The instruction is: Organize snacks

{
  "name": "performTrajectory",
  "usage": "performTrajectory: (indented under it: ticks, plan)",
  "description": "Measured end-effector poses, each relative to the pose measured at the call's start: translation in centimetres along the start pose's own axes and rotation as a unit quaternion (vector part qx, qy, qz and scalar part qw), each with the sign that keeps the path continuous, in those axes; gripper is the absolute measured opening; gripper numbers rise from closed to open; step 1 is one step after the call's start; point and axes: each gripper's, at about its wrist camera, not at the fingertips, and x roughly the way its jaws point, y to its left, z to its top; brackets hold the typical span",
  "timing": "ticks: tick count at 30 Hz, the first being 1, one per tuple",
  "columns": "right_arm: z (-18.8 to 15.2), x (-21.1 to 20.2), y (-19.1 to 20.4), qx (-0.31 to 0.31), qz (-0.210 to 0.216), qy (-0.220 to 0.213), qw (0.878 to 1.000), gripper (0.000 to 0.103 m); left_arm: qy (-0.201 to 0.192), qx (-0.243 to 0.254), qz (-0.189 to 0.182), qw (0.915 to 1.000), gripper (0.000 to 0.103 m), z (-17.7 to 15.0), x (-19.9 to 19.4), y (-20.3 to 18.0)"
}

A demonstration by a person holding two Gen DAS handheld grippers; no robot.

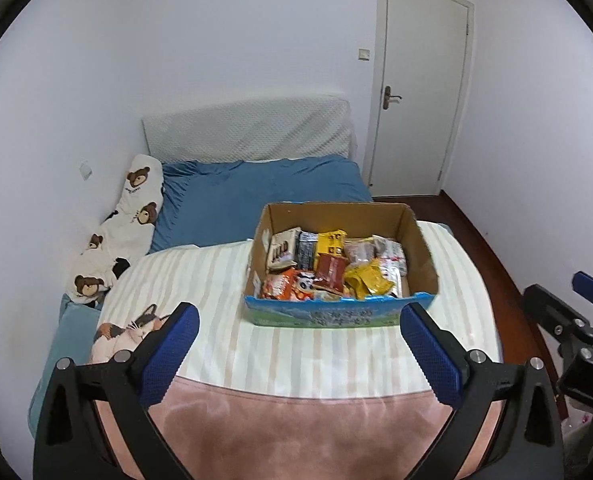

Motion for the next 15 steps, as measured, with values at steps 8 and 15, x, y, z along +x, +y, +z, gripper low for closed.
performTrajectory:
  ticks: [8, 15]
  plan:
    - [0.9, 3.4, -0.7, 0.007, -0.014, 0.012, 1.0, 0.103, -0.005, -0.016, 0.023, 0.9996, 0.103, 0.9, 2.5, 0.9]
    - [1.0, 5.2, -0.5, 0.001, -0.026, 0.014, 1.0, 0.103, 0.007, -0.011, 0.029, 0.9995, 0.103, 1.0, 4.3, 0.8]
